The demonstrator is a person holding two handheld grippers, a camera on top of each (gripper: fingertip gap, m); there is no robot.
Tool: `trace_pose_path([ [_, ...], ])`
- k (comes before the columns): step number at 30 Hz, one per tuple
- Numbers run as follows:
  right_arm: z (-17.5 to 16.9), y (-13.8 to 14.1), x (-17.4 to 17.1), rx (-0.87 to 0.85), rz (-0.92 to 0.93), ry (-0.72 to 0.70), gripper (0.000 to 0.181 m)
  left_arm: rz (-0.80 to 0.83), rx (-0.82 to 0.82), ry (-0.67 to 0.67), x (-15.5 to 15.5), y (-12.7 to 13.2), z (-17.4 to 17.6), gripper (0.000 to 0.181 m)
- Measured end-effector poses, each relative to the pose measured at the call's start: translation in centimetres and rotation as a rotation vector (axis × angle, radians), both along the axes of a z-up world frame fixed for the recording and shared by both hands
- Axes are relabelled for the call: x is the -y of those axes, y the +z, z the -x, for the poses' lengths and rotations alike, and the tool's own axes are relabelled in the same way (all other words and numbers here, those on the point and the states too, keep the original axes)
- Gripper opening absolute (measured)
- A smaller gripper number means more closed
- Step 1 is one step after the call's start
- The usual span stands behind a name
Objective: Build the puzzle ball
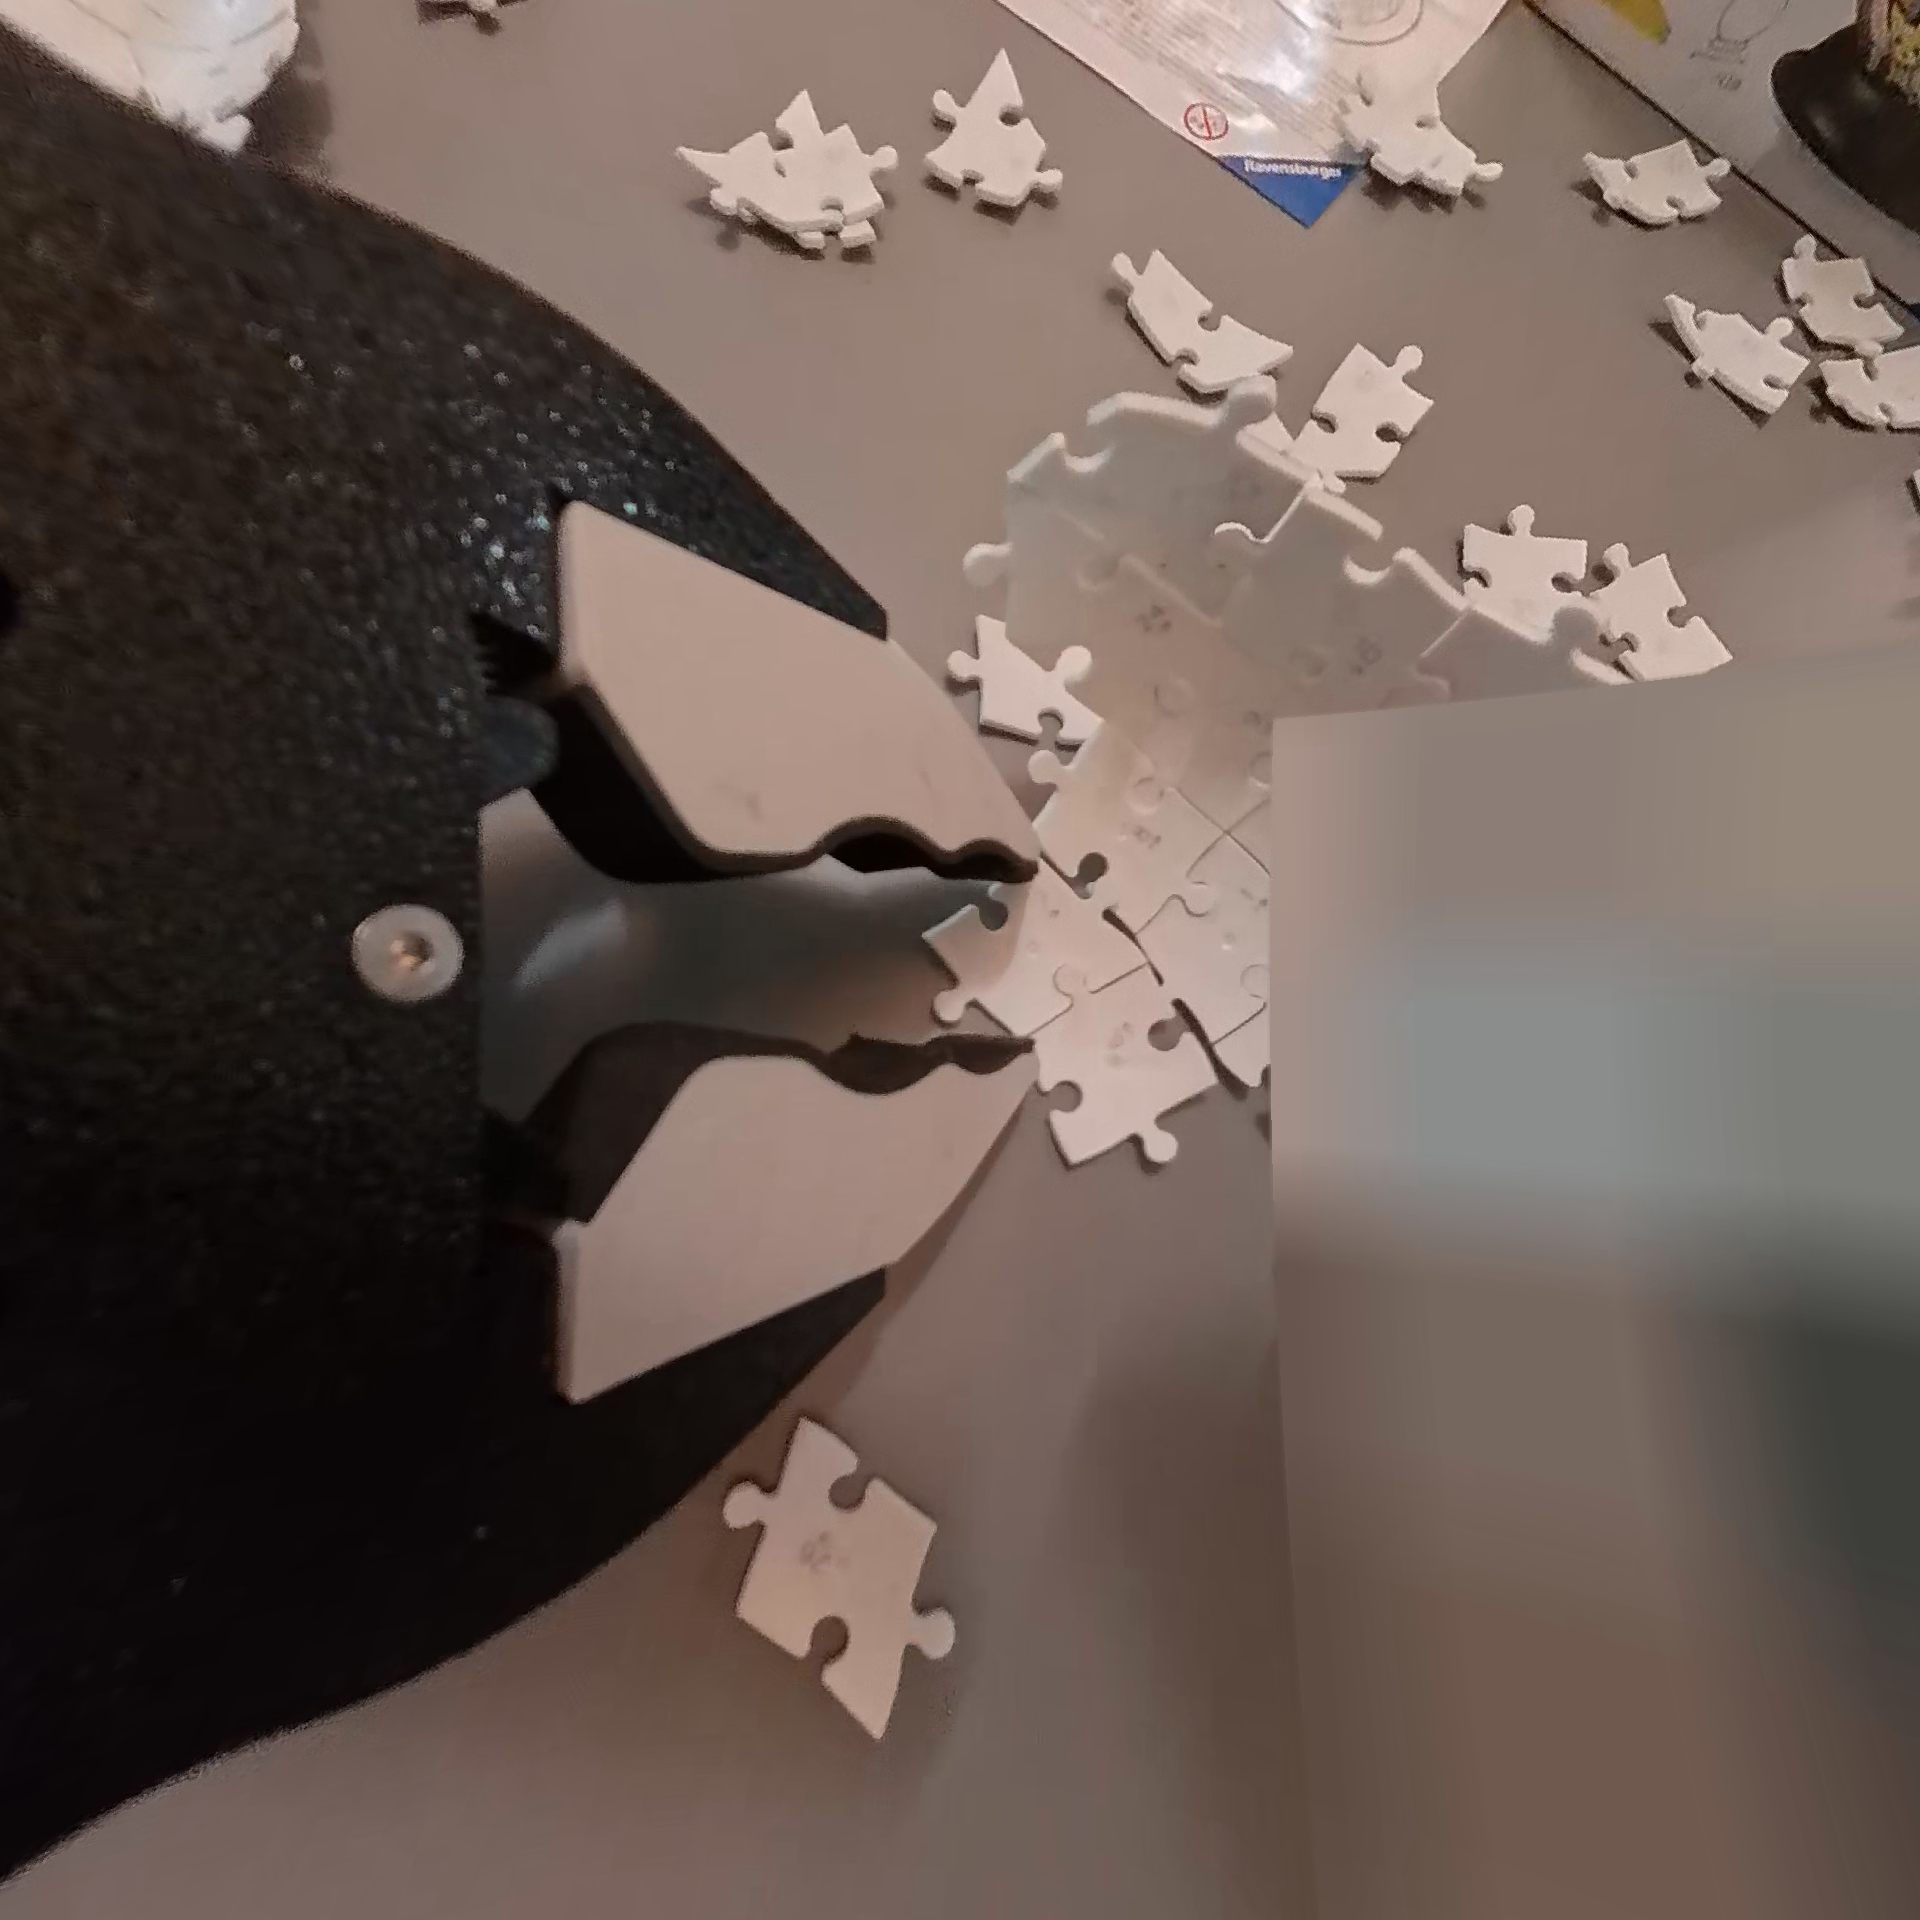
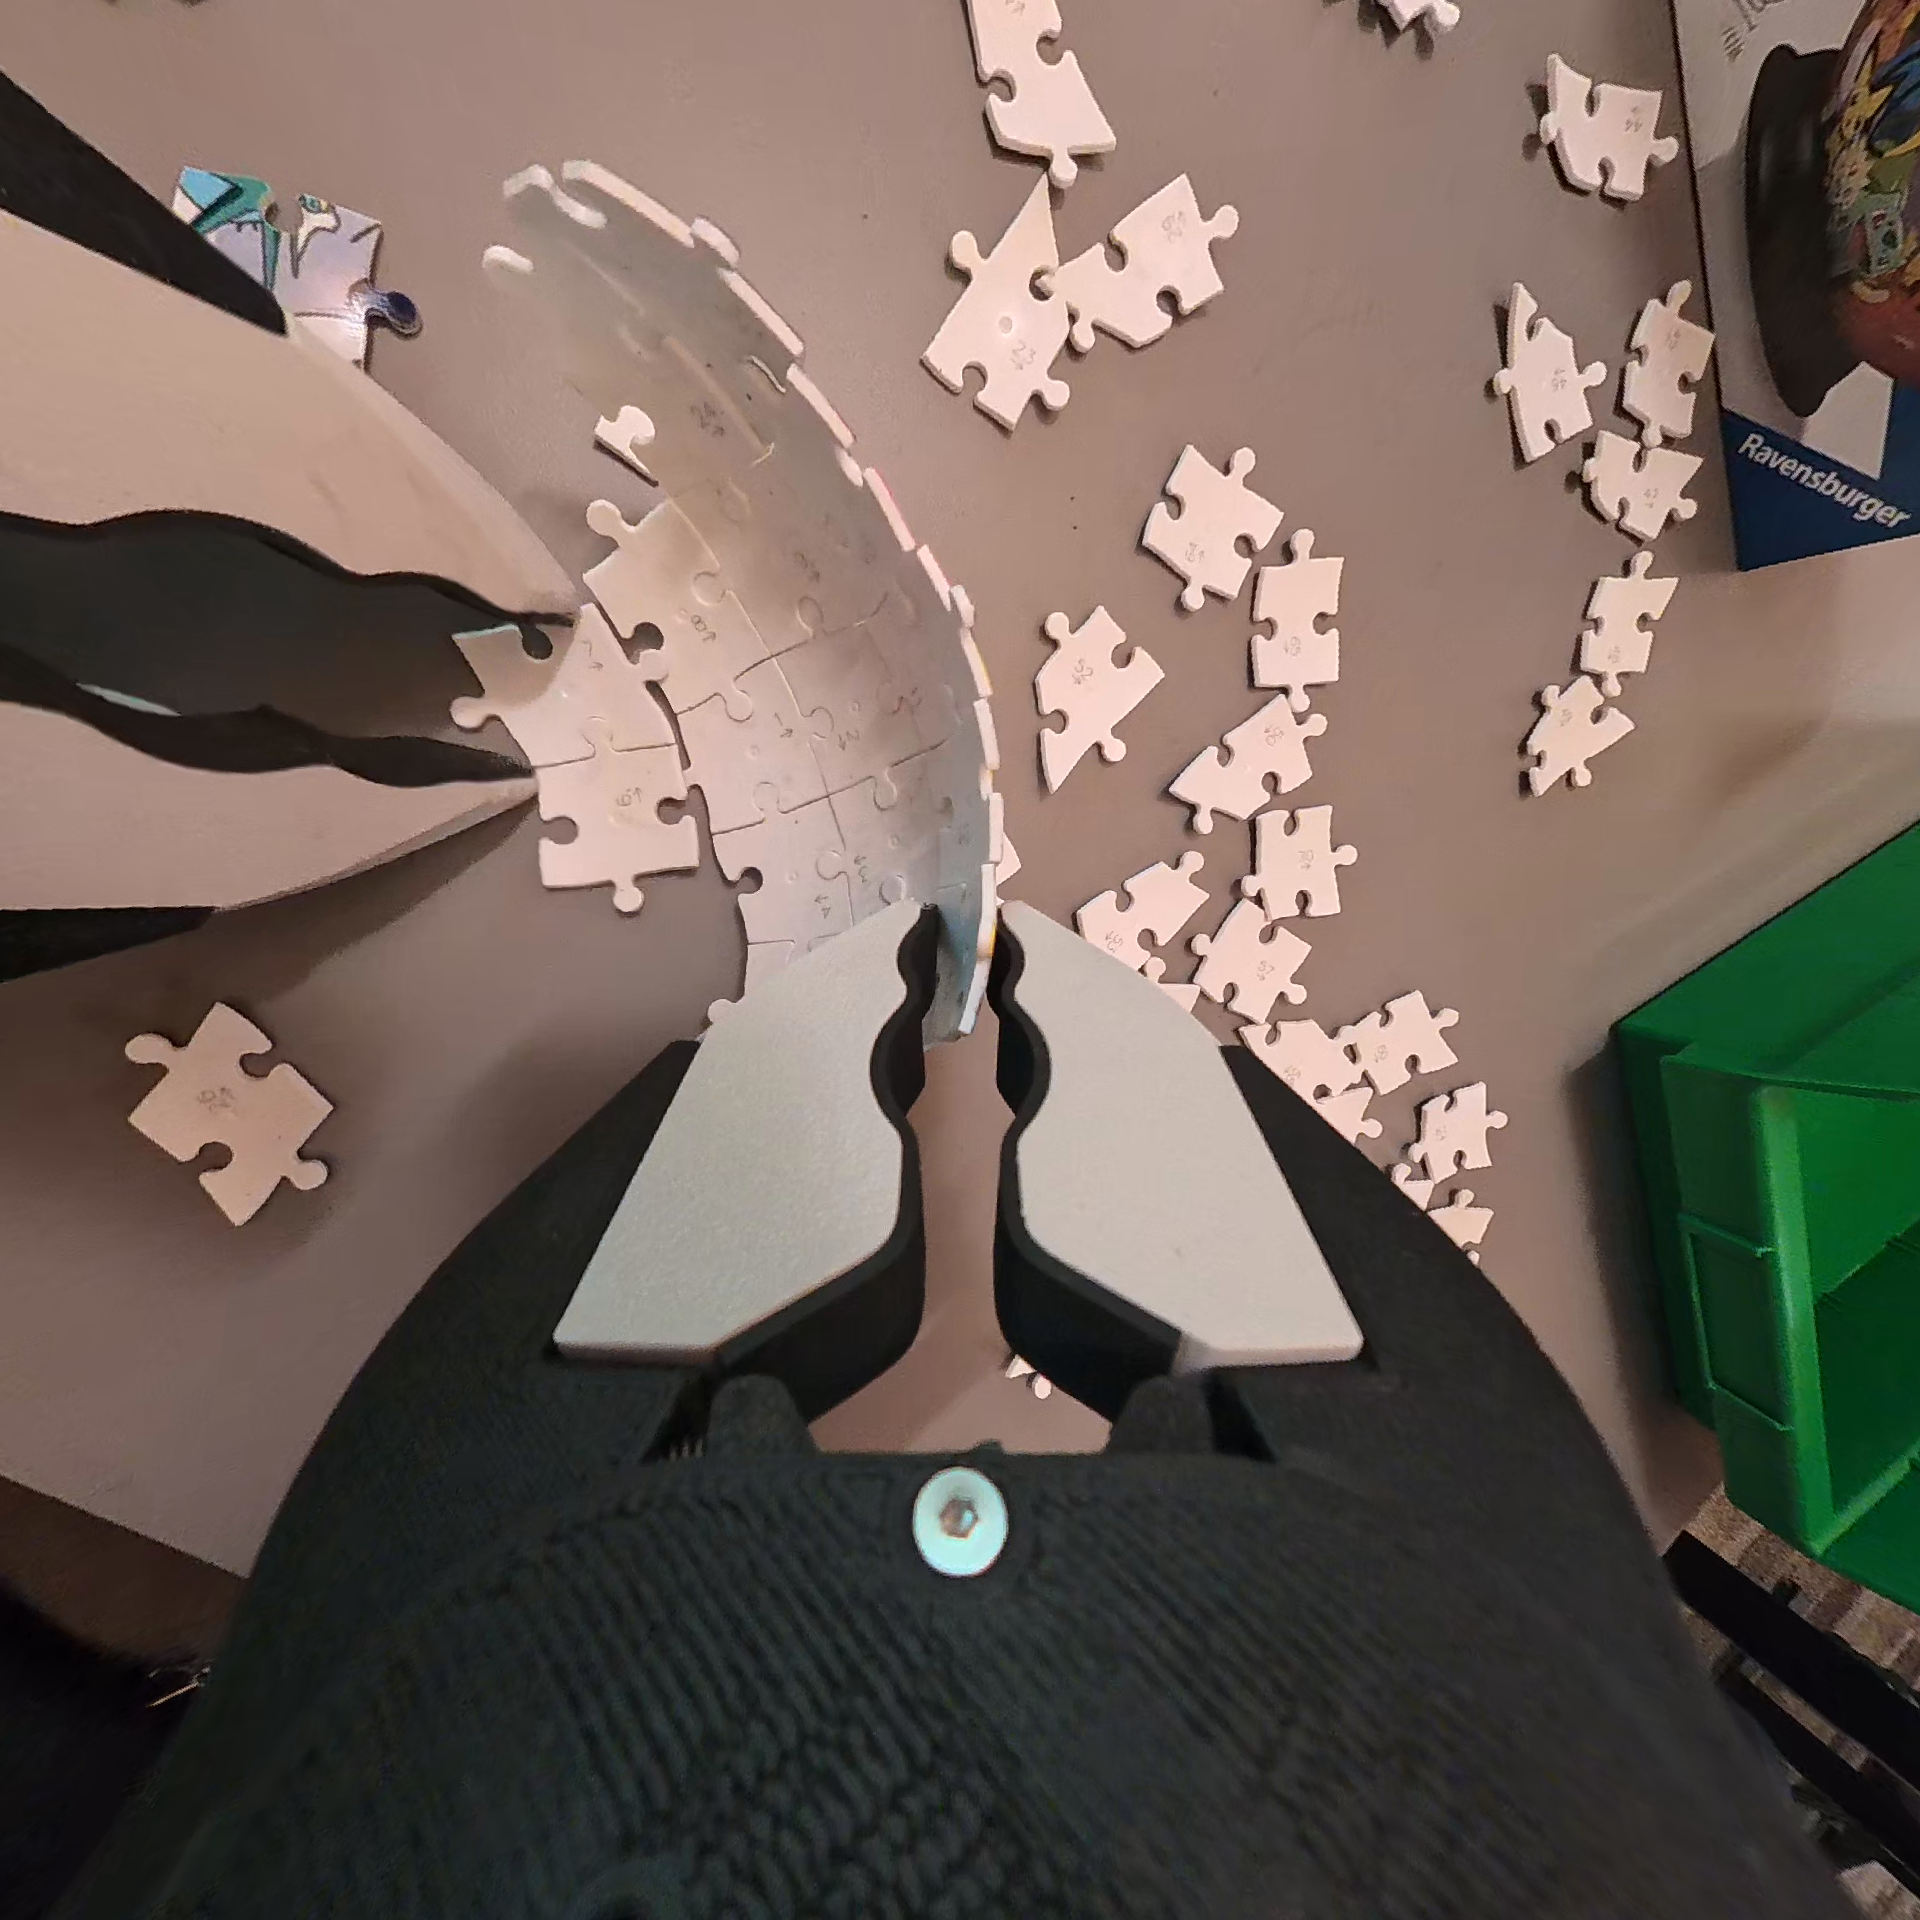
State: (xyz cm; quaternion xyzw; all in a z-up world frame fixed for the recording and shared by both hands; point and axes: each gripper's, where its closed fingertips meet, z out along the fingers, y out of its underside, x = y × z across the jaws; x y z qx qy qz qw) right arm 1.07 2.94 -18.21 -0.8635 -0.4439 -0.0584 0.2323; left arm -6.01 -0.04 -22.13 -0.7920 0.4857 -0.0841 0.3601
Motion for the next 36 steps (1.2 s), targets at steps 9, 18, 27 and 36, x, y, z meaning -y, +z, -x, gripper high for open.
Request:
trace_pose_path([
  [9, 0.0, 0.0, 0.0, -0.014, -0.002, -0.011, 0.009, 0.004, 0.039, 0.1, 0.1, 0.1, -1.2, 0.029],
  [18, -0.2, -0.2, 0.2, -0.03, -0.002, -0.021, 0.009, 0.009, 0.041, 0.191, -0.4, -0.1, -1.1, 0.028],
  [27, -0.2, -0.2, 0.1, -0.033, -0.008, -0.011, 0.009, 0.018, 0.024, 0.171, -0.4, 0.0, -1.0, 0.029],
  [36, -0.1, -0.1, 0.1, -0.029, -0.026, -0.01, 0.008, 0.02, 0.057, 0.209, -0.1, 0.3, -1.3, 0.029],
])
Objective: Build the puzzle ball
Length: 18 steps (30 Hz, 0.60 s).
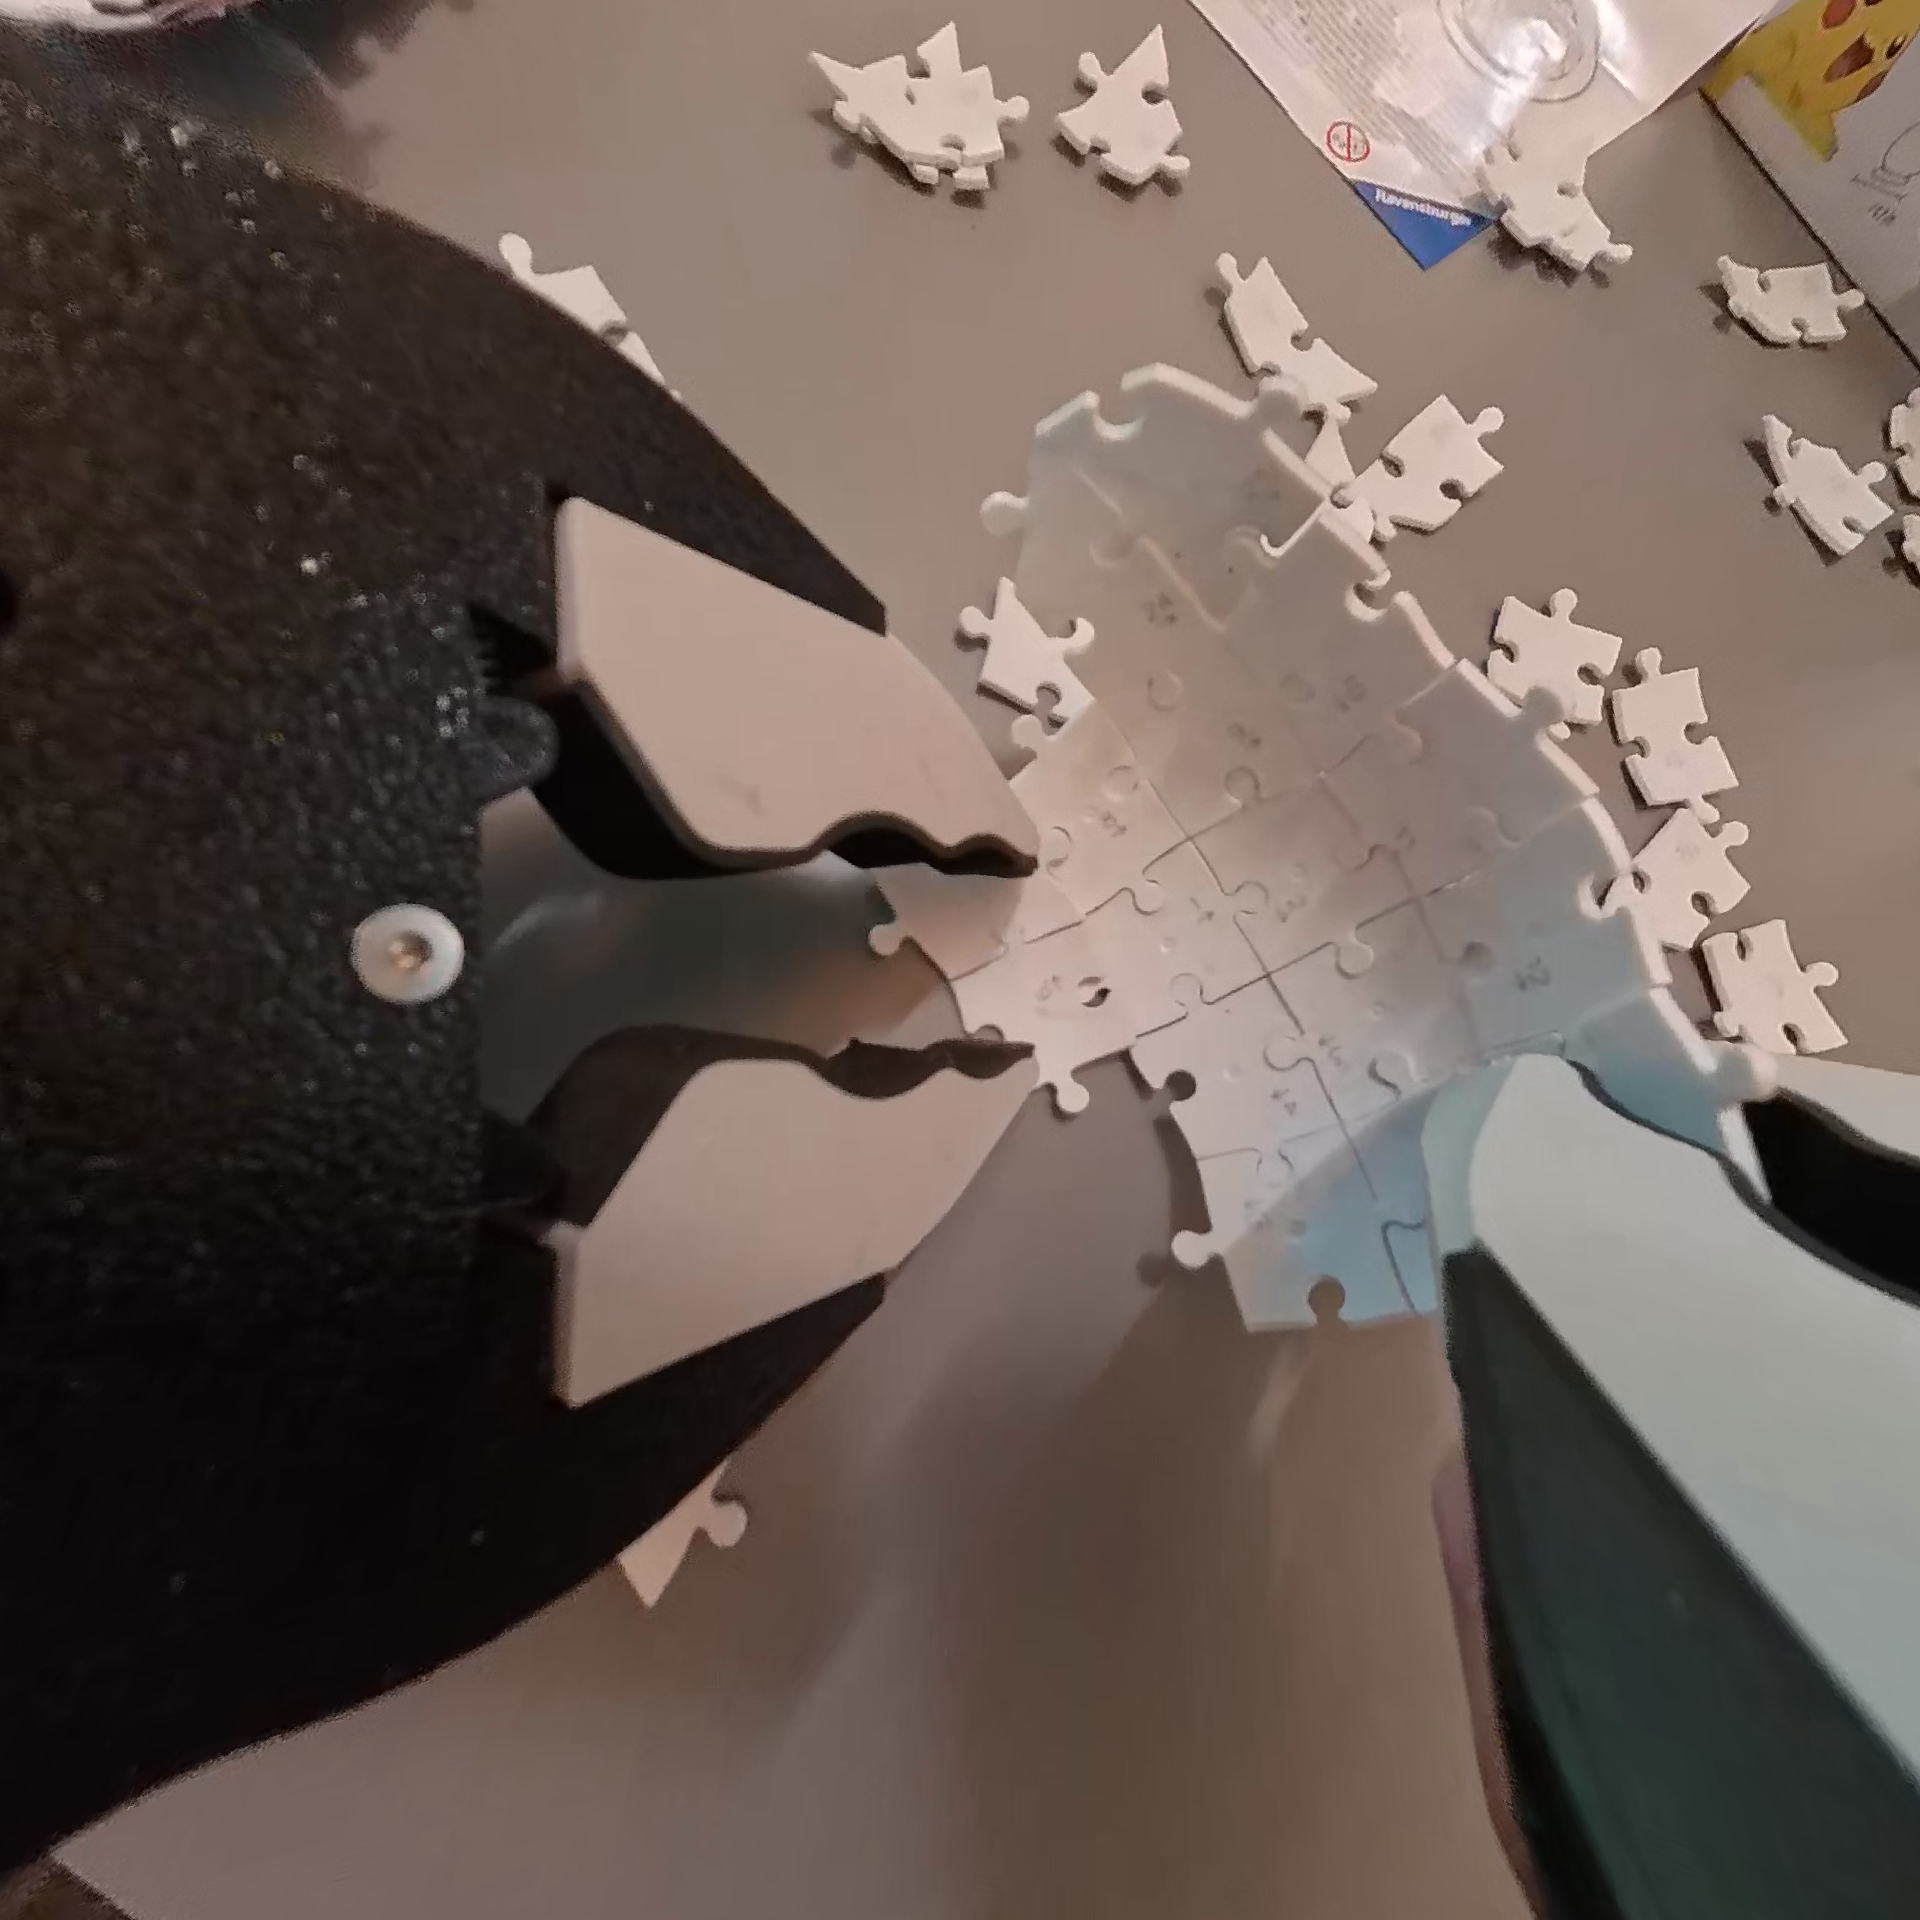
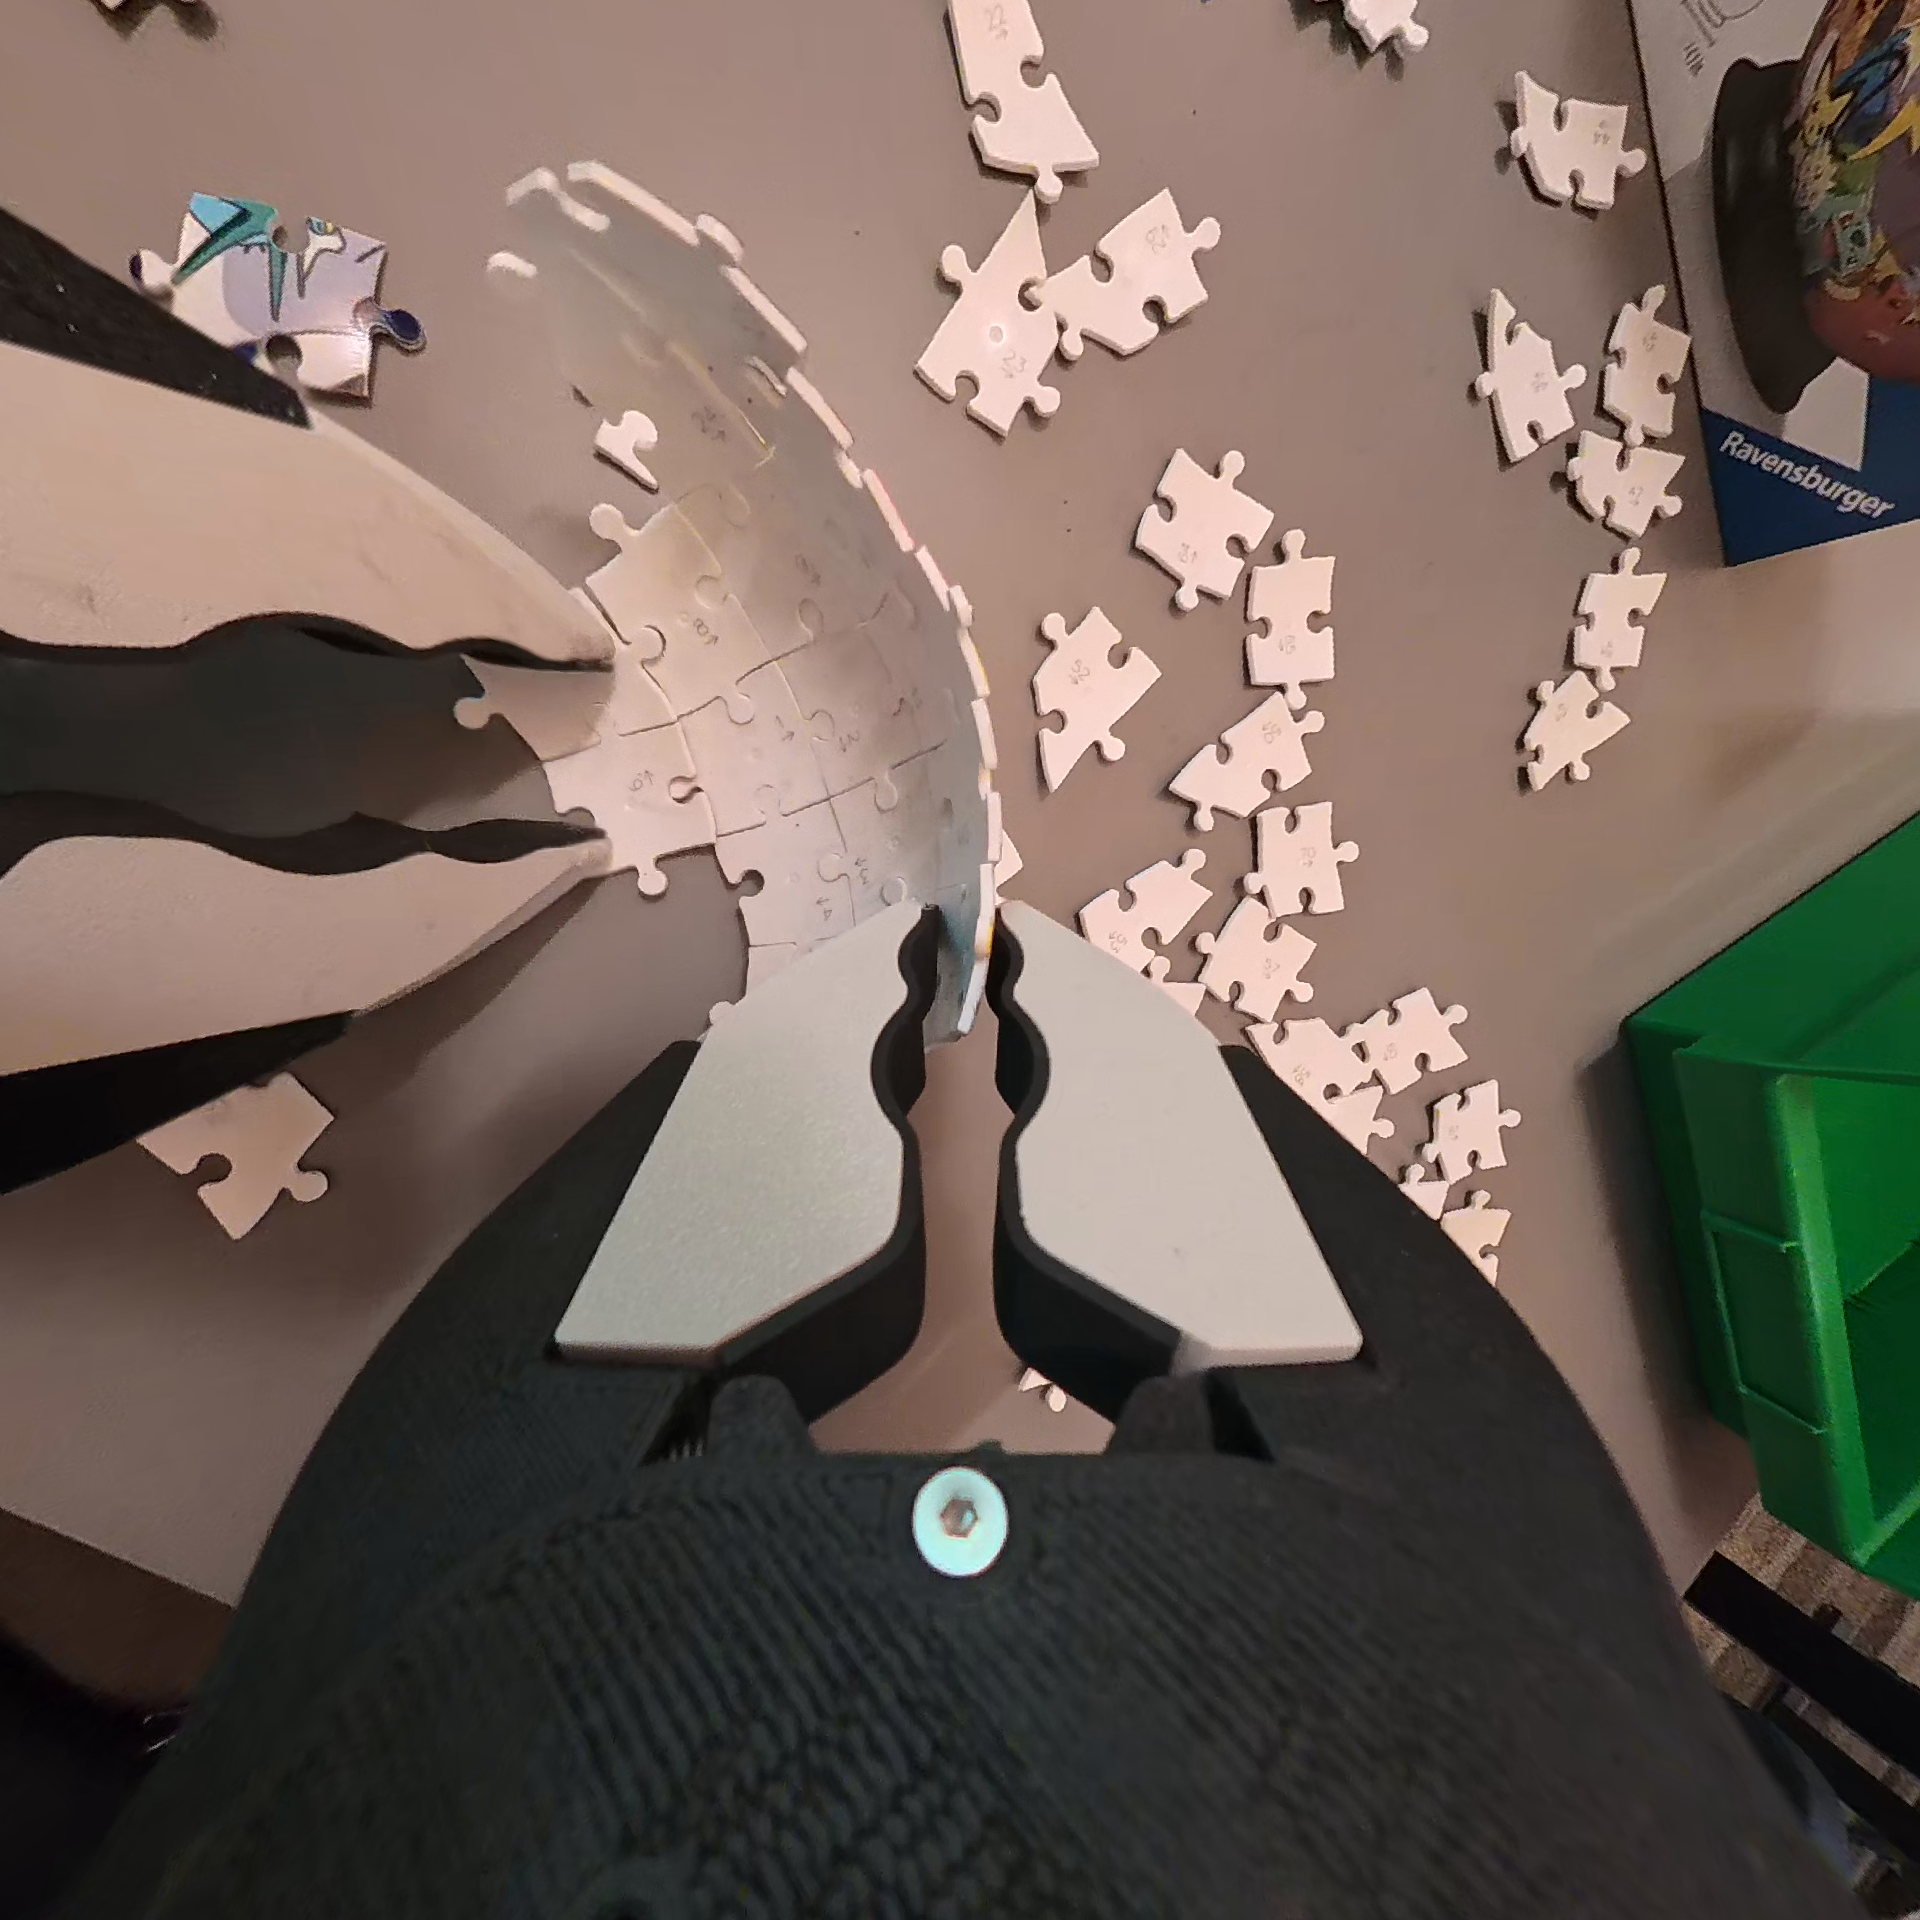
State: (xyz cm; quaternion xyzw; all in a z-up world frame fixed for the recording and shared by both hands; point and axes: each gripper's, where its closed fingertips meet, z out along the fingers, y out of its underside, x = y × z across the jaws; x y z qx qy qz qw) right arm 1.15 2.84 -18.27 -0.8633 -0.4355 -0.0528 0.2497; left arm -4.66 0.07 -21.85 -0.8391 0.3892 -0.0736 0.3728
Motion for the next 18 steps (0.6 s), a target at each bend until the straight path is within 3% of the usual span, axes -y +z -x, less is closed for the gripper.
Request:
trace_pose_path([
  [13, 0.0, 0.1, 0.2, -0.026, 0.002, -0.009, 0.008, -0.01, -0.01, 0.02, -0.9, -0.2, -0.4, 0.019],
  [17, 0.1, 0.1, 0.3, -0.037, -0.002, -0.013, 0.007, -0.028, -0.025, 0.03, -1.0, -0.2, -0.3, 0.011],
  [18, 0.0, 0.1, 0.3, -0.041, 0.0, -0.016, 0.007, -0.026, -0.025, 0.027, -1.0, -0.3, -0.3, 0.002],
])
